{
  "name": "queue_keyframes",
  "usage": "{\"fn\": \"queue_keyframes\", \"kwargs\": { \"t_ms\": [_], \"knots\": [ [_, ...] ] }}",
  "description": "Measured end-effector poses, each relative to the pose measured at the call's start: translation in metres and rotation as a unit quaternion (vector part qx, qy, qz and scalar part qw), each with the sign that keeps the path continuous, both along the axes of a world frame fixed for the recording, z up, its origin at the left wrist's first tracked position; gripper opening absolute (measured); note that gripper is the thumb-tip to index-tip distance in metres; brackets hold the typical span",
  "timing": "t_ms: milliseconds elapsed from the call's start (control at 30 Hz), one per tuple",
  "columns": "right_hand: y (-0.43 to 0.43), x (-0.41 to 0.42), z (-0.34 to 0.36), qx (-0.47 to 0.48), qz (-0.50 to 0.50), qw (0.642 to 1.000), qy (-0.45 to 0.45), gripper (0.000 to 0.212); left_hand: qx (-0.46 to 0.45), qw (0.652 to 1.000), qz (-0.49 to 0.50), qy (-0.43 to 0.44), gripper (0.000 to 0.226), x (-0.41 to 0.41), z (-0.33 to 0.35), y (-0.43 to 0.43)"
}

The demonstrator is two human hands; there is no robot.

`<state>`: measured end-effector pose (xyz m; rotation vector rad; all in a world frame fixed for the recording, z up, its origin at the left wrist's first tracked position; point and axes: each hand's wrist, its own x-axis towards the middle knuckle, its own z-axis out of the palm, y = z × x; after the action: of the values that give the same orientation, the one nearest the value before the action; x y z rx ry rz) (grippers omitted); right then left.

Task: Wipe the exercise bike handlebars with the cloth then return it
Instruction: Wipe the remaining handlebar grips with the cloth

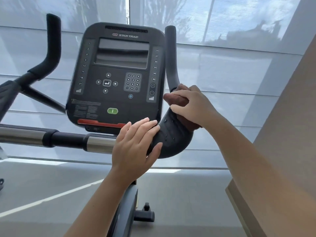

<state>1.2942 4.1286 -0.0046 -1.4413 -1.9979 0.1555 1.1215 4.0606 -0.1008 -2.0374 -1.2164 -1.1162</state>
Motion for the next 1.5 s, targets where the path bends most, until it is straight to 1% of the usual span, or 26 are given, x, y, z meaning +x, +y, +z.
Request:
{"fn": "queue_keyframes", "kwargs": {
  "t_ms": [133, 233, 333, 433, 500, 567, 700, 733, 800, 933, 1033, 1100, 1167, 1200, 1267, 1300, 1367, 1433, 1500],
  "knots": [
    [-0.032, 0.002, -0.012, 0.024, 0.019, 0.999, -0.019, 0.04, 0.015, 1.0, -0.017, 0.003, 0.038, -0.003, -0.003, 0.002],
    [-0.067, 0.007, -0.031, 0.047, 0.046, 0.998, -0.012, 0.043, 0.015, 1.0, -0.021, 0.004, 0.037, -0.002, -0.002, 0.002],
    [-0.087, 0.017, -0.039, 0.029, 0.08, 0.996, -0.002, 0.045, 0.011, 1.0, -0.026, -0.006, 0.035, -0.002, -0.001, 0.0],
    [-0.076, 0.026, -0.024, 0.022, 0.101, 0.995, 0.013, 0.044, 0.002, 0.999, -0.037, -0.021, 0.035, -0.002, 0.0, -0.002],
    [-0.053, 0.025, -0.008, 0.061, 0.07, 0.995, 0.048, 0.042, -0.001, 0.999, -0.041, -0.03, 0.035, -0.002, 0.002, -0.004],
    [-0.025, 0.017, 0.004, 0.088, 0.037, 0.994, 0.059, 0.04, -0.006, 0.999, -0.041, -0.032, 0.036, -0.003, 0.003, -0.005],
    [0.001, 0.008, 0.005, 0.005, 0.055, 0.998, 0.035, 0.033, -0.04, 0.998, -0.044, -0.033, 0.04, -0.007, 0.004, -0.009],
    [-0.002, 0.01, 0.001, 0.002, 0.056, 0.998, 0.034, 0.034, -0.05, 0.997, -0.047, -0.037, 0.041, -0.007, 0.004, -0.01],
    [-0.02, 0.017, -0.011, 0.025, 0.06, 0.997, 0.038, 0.039, -0.061, 0.996, -0.051, -0.041, 0.04, -0.008, 0.005, -0.011],
    [-0.067, 0.023, -0.054, 0.078, 0.076, 0.988, 0.107, 0.042, -0.069, 0.995, -0.059, -0.041, 0.04, -0.008, 0.006, -0.013],
    [-0.076, 0.028, -0.065, 0.094, 0.087, 0.983, 0.133, 0.043, -0.08, 0.994, -0.058, -0.041, 0.04, -0.008, 0.007, -0.014],
    [-0.061, 0.035, -0.052, 0.096, 0.089, 0.973, 0.191, 0.041, -0.092, 0.993, -0.058, -0.045, 0.04, -0.008, 0.008, -0.015],
    [-0.034, 0.039, -0.034, 0.099, 0.055, 0.963, 0.246, 0.037, -0.101, 0.992, -0.055, -0.044, 0.041, -0.007, 0.009, -0.017],
    [-0.019, 0.038, -0.026, 0.089, 0.042, 0.963, 0.252, 0.036, -0.105, 0.992, -0.054, -0.044, 0.041, -0.007, 0.009, -0.017],
    [0.004, 0.034, -0.022, 0.034, 0.065, 0.96, 0.271, 0.033, -0.11, 0.991, -0.055, -0.048, 0.041, -0.006, 0.009, -0.019],
    [0.011, 0.031, -0.026, -0.004, 0.083, 0.949, 0.305, 0.031, -0.111, 0.991, -0.056, -0.05, 0.041, -0.006, 0.01, -0.018],
    [0.009, 0.03, -0.04, -0.054, 0.086, 0.911, 0.4, 0.028, -0.108, 0.991, -0.056, -0.053, 0.04, -0.006, 0.009, -0.017],
    [-0.007, 0.032, -0.059, -0.053, 0.092, 0.883, 0.457, 0.026, -0.103, 0.992, -0.056, -0.055, 0.041, -0.005, 0.009, -0.015],
    [-0.028, 0.031, -0.08, -0.048, 0.109, 0.853, 0.508, 0.031, -0.101, 0.992, -0.055, -0.055, 0.044, -0.004, 0.009, -0.015]
  ]
}}
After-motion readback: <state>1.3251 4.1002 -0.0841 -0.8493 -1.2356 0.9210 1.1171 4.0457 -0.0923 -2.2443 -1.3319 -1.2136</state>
